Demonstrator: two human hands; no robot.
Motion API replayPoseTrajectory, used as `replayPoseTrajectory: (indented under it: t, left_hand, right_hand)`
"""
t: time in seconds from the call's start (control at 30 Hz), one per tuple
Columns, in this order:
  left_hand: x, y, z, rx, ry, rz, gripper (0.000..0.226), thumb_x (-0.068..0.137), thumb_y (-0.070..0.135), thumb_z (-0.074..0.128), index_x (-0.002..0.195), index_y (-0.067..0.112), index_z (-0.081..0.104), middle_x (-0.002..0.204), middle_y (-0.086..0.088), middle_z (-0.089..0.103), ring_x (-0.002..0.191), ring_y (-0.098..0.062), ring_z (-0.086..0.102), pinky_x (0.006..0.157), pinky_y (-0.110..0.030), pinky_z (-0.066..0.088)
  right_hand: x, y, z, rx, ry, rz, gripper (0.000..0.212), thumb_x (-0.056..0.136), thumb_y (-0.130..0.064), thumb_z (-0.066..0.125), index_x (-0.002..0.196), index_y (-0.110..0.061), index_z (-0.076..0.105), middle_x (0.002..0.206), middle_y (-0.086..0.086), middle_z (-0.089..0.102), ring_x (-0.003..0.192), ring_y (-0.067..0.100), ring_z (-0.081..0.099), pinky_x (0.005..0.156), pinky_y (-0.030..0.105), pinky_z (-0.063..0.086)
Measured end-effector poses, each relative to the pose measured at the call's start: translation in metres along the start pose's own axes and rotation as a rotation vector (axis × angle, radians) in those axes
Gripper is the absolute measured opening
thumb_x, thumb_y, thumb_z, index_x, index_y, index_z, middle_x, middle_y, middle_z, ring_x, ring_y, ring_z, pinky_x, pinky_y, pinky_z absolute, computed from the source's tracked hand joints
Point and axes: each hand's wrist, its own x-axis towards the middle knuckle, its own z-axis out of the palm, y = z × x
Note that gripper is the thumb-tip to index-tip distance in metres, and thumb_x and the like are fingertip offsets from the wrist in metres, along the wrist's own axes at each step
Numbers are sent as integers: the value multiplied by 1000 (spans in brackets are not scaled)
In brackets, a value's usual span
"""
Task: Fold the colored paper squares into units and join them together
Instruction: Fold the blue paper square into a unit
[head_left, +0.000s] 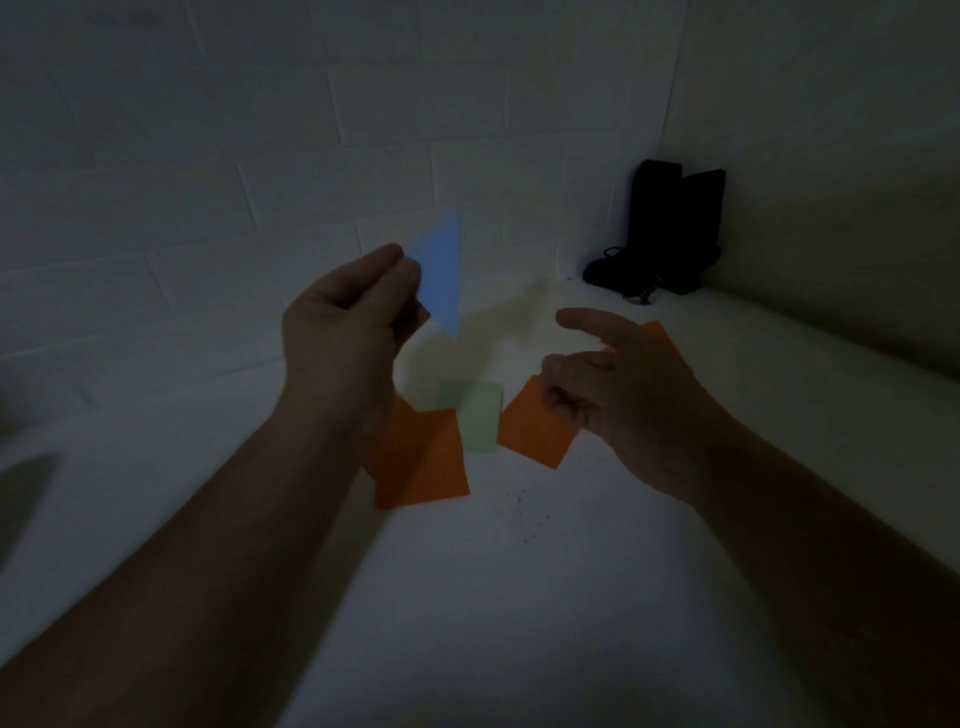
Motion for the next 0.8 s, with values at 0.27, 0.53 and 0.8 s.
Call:
replayPoseTrajectory:
  t: [0.27, 0.53, 0.8]
  left_hand:
    - [-18, -24, 15, 151, -127, -25, 18, 90, 7, 76, 103, 19, 76, 91, 1, 80, 92, -19, 77, 82, -28, 61]
    - [-25, -30, 19, 179, -162, -40, 16, 90, 7, 77, 102, 18, 76, 91, -4, 80, 93, -25, 77, 81, -31, 62]
    - [-27, -30, 20, 201, -177, -45, 17, 90, 6, 77, 104, 14, 77, 87, -2, 80, 82, -16, 77, 76, -25, 60]
  right_hand:
    - [-4, -3, 11, 11, -40, 30, 24, 91, -15, 70, 115, -17, 66, 90, 7, 77, 76, 15, 69, 85, 40, 59]
    - [-7, -3, 13, 42, -54, 18, 29, 87, 0, 72, 107, -20, 66, 83, 3, 77, 75, 14, 73, 70, 26, 56]
    - [-7, -8, 10, 19, -68, 18, 31, 86, 1, 71, 107, -21, 66, 82, 9, 76, 80, 20, 72, 84, 38, 59]
